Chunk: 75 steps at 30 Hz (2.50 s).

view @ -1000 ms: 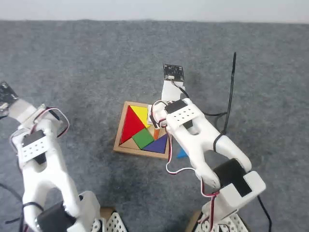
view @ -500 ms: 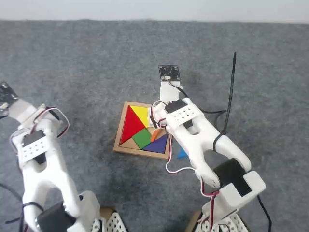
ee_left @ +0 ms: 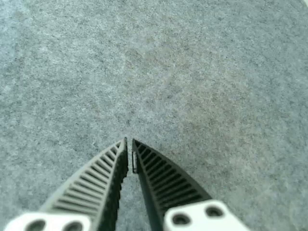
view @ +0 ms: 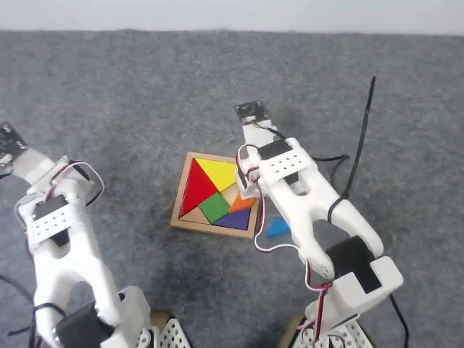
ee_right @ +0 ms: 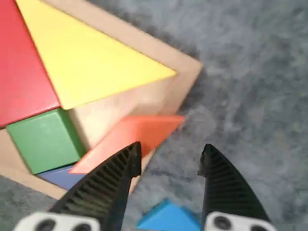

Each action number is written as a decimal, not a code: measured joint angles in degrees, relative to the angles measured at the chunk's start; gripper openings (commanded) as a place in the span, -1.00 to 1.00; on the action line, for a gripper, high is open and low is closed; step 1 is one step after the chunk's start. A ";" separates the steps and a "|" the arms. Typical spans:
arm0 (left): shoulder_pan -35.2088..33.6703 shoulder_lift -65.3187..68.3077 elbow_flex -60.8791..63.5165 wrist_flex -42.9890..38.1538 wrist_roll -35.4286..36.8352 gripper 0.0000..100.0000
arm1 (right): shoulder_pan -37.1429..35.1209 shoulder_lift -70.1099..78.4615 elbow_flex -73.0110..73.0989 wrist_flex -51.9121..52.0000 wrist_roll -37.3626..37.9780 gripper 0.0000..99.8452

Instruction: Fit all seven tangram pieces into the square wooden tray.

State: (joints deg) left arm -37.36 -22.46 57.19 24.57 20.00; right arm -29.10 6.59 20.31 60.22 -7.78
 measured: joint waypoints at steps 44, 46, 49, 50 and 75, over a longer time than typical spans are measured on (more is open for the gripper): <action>0.00 0.00 0.00 0.00 0.00 -0.97 | -2.02 8.00 -3.69 -7.65 31.47 -0.98; 0.00 0.00 0.00 0.00 0.00 -0.97 | -1.58 7.91 -3.78 -7.74 31.65 -0.98; 0.00 0.00 0.00 0.00 0.00 -0.97 | 0.53 5.80 -6.59 -6.42 31.74 -0.98; 0.00 0.00 0.00 0.00 0.00 -0.97 | 1.32 4.40 -8.00 -5.19 31.74 -0.98; 0.79 0.00 0.00 0.00 0.00 -0.97 | 0.09 -7.03 13.27 -0.62 33.58 -0.98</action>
State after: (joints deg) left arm -36.57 -22.46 57.19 24.57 20.00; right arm -29.01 -0.44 33.58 59.60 25.80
